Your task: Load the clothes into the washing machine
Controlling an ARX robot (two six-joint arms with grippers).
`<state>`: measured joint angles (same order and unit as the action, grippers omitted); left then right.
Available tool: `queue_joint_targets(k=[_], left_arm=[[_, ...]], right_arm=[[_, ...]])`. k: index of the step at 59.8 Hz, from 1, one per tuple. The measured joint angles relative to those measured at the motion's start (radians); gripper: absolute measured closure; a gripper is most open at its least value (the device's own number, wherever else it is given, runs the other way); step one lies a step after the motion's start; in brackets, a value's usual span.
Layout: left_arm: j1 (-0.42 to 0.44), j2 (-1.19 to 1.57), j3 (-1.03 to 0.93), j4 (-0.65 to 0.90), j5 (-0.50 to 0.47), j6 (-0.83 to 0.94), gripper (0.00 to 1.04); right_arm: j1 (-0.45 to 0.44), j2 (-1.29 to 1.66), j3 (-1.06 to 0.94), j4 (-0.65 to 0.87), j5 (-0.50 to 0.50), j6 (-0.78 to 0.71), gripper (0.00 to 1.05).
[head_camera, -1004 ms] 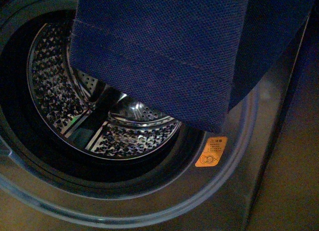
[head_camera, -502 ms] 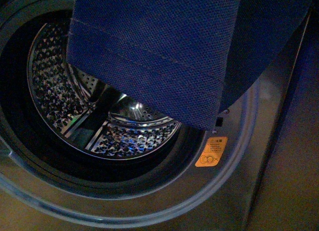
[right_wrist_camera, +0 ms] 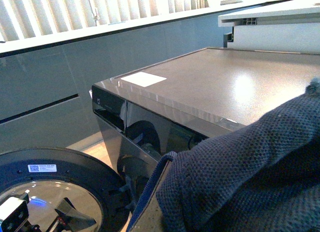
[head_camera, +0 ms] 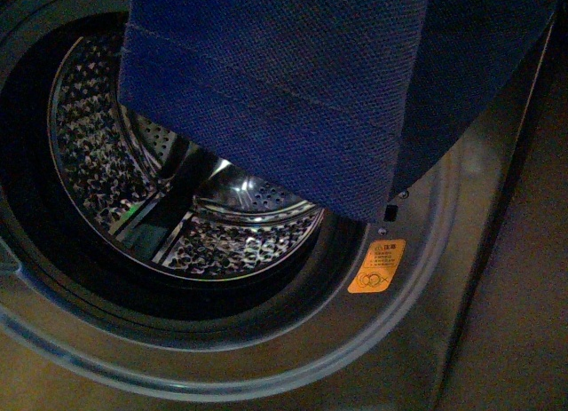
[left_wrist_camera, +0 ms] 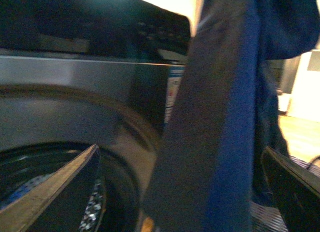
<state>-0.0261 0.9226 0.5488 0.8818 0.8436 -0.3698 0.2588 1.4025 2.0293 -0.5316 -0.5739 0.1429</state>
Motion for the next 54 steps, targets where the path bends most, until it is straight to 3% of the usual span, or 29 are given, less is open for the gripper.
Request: queue_joint_targets(k=[13,24,54], left_arm=[[-0.153,0.151,0.124,0.038,0.085,-0.021,0.07],[-0.267,0.257,0.238,-0.039,0.072,0.016,0.07],[-0.565,0.504,0.496,-0.269,-0.110,0.234,0.07]], right_arm=[[0.000,0.000,0.000,0.000,0.000,0.000,1.00],[0.000,0.000,0.000,0.000,0.000,0.000,1.00],[0.000,0.000,0.000,0.000,0.000,0.000,1.00]])
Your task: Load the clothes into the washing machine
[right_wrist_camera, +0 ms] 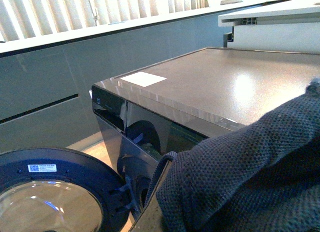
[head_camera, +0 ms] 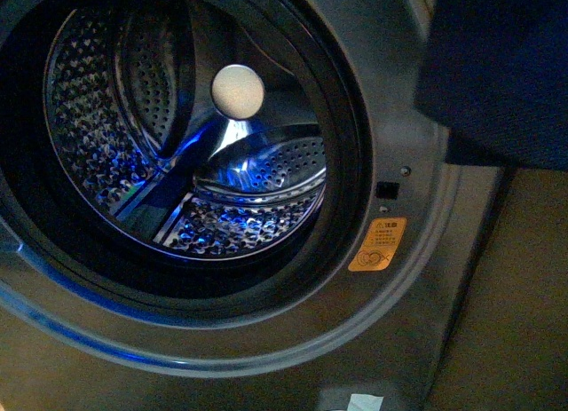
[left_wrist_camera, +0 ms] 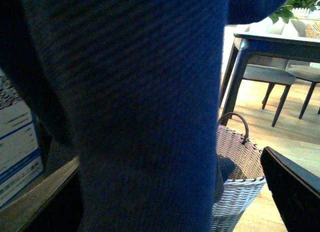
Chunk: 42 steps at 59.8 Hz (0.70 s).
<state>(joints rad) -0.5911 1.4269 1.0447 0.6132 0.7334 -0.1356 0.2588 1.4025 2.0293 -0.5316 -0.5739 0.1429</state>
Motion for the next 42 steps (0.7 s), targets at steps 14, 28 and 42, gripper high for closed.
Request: queue_joint_targets(k=[14,28,42], left_arm=[[-0.081,0.078,0.089,-0.014,-0.053,0.023,0.07],[-0.162,0.121,0.128,0.017,-0.113,0.020,0.07],[-0.219,0.179,0.178,-0.002,-0.207,0.039,0.07]], right_arm=[[0.000,0.000,0.000,0.000,0.001,0.000,1.00],[0.000,0.000,0.000,0.000,0.001,0.000,1.00],[0.000,0.000,0.000,0.000,0.004,0.000,1.00]])
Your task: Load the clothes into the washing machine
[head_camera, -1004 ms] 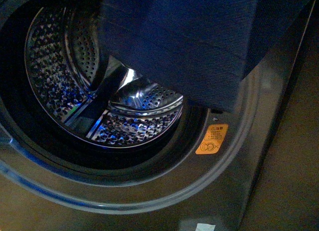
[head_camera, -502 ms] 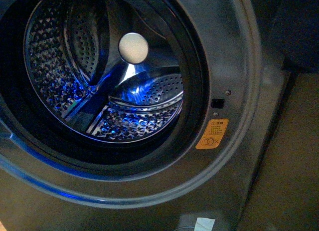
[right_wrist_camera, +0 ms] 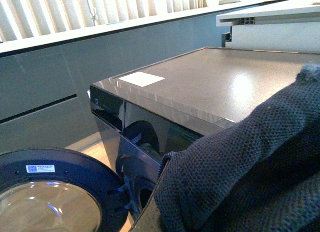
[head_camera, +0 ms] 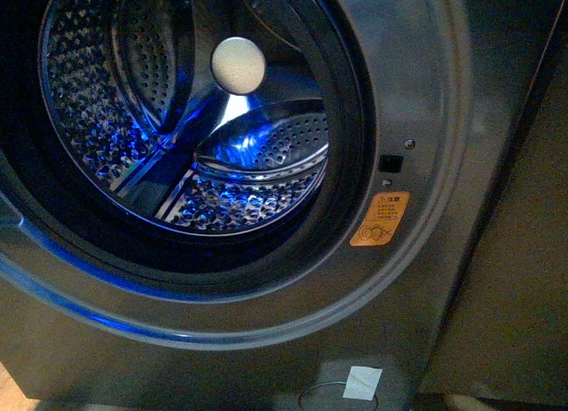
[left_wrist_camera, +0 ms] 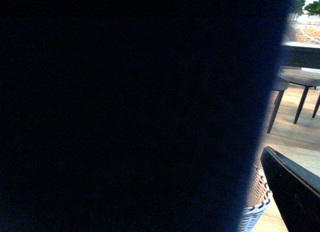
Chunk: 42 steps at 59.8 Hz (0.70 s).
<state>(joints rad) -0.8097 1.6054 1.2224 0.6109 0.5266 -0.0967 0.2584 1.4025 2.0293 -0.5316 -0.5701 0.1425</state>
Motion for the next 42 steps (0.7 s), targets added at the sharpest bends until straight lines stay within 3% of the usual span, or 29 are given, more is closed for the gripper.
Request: queue_joint_targets(k=[19,42], left_arm=[[-0.037,0.101,0.083,-0.072,-0.159,0.066,0.07],[-0.085,0.184,0.178,-0.152,-0.217,0.128,0.07]], right_arm=[[-0.001,0.000,0.000,0.000,0.005,0.000,1.00],[-0.001,0.000,0.000,0.000,0.005,0.000,1.00]])
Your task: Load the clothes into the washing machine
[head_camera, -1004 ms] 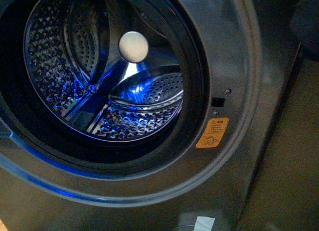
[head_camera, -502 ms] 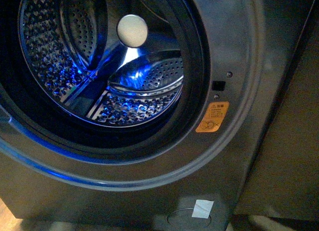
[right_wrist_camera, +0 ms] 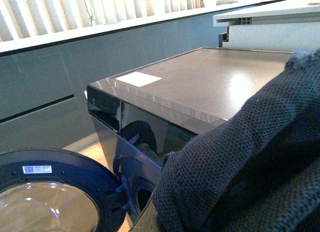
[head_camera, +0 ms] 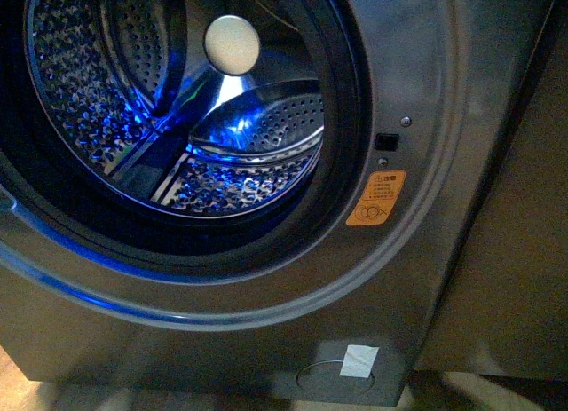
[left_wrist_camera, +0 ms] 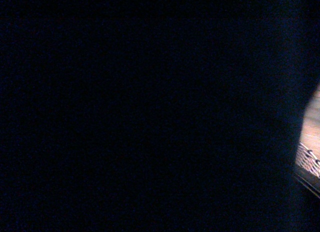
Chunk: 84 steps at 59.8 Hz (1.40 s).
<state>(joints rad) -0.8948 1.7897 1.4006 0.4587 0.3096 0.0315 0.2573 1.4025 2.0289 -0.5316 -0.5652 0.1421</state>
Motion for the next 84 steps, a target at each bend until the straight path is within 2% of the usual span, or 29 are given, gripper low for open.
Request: queue_joint_targets(k=[10,13,33,39,43,61,70,79,84], left_arm=[[-0.003,0.043,0.030,0.010,-0.116,0.015,0.08],[-0.001,0.045,0.032,0.013,-0.144,0.015,0.16],[0.025,0.018,-0.006,0.042,-0.160,0.027,0.63],[0.051,-0.045,-0.074,0.054,-0.132,0.040,0.87],[0.074,-0.090,-0.121,0.053,-0.105,0.050,0.97],[0.217,-0.225,-0.254,0.052,-0.019,0.074,0.98],[0.335,-0.299,-0.299,0.052,0.035,0.061,0.98],[0.418,-0.363,-0.319,0.052,0.082,0.042,0.98],[0.475,-0.417,-0.337,0.052,0.124,0.038,0.98]], right_arm=[[0.000,0.000,0.000,0.000,0.002,0.000,1.00],[0.000,0.000,0.000,0.000,0.002,0.000,1.00],[0.000,0.000,0.000,0.000,-0.001,0.000,1.00],[0.000,0.000,0.000,0.001,-0.004,0.000,1.00],[0.001,0.000,0.000,0.002,-0.006,0.000,1.00],[0.002,-0.003,0.000,0.003,-0.010,-0.002,0.99],[0.002,-0.004,0.000,0.003,-0.010,-0.002,0.76],[0.002,-0.004,0.000,0.003,-0.010,-0.002,0.57],[0.002,-0.004,0.000,0.003,-0.011,-0.002,0.41]])
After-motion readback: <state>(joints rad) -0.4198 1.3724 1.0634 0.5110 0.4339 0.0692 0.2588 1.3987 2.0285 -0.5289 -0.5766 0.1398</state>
